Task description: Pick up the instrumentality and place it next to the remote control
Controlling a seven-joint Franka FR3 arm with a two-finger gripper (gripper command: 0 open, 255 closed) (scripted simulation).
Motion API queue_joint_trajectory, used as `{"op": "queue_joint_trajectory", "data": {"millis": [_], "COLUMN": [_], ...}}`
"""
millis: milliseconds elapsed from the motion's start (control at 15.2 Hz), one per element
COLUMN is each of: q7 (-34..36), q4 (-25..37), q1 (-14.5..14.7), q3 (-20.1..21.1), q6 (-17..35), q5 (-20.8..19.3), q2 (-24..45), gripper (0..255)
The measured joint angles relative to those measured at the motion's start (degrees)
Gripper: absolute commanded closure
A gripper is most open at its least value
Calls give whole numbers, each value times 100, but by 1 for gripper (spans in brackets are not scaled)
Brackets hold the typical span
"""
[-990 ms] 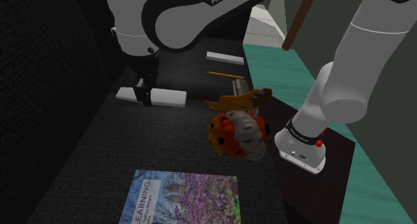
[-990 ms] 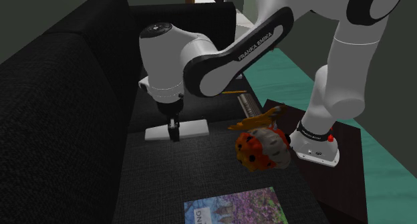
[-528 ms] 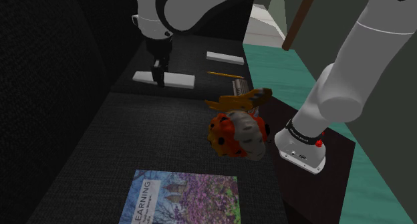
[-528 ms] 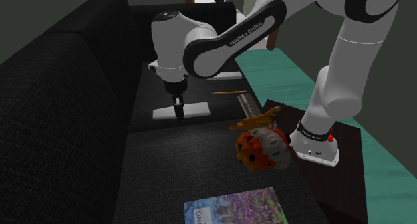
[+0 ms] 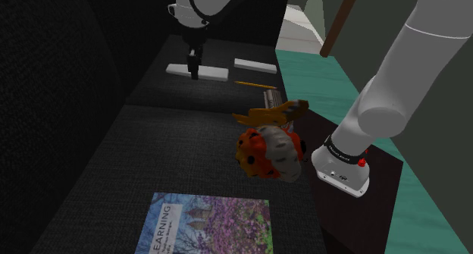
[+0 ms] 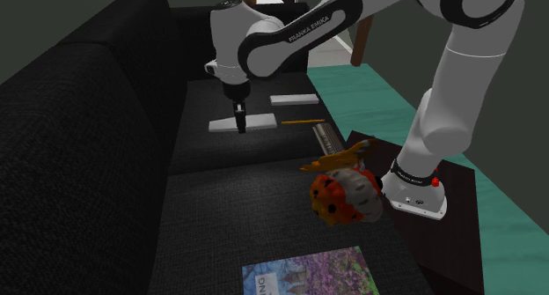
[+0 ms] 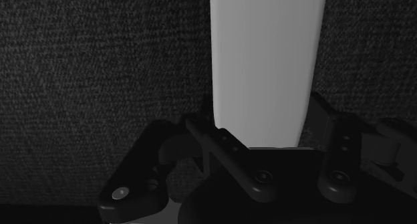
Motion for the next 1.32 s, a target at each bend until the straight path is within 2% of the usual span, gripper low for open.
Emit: {"op": "queue_joint_trajectory", "data": {"millis": [660, 1320], "q7": [-1269, -2399], "q4": [468, 1875], "q1": [-699, -1345], "q3": [-558, -1002], "q6": [-67, -517], "q5": [-6, -30], "q2": [373, 1310], "gripper": [255, 255]}}
